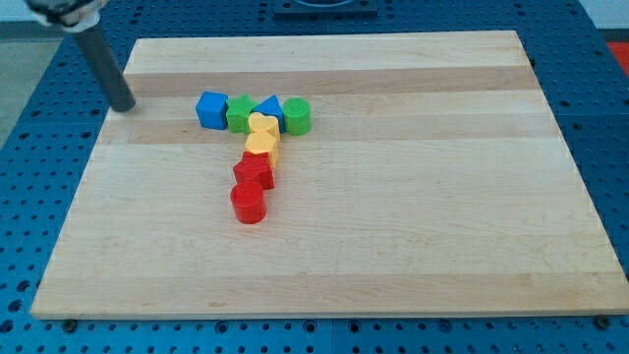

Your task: Nudge the blue cube along with the green star right a bit

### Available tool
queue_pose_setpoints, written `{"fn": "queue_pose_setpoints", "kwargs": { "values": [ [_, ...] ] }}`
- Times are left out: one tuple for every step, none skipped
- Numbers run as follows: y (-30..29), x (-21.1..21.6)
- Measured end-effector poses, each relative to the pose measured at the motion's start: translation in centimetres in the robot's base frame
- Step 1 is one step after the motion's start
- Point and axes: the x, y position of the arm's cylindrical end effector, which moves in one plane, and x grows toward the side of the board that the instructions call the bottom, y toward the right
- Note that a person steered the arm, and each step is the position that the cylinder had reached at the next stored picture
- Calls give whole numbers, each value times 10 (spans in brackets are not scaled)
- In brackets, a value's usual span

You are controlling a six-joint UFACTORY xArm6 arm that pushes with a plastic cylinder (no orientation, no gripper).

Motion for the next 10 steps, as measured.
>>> {"fn": "queue_pose_setpoints", "kwargs": {
  "values": [
    [36, -22],
    [57, -8],
    [60, 14],
    [60, 31],
    [60, 39],
    [62, 47],
    [69, 50],
    [80, 50],
    [89, 50],
    [93, 51]
  ]
}}
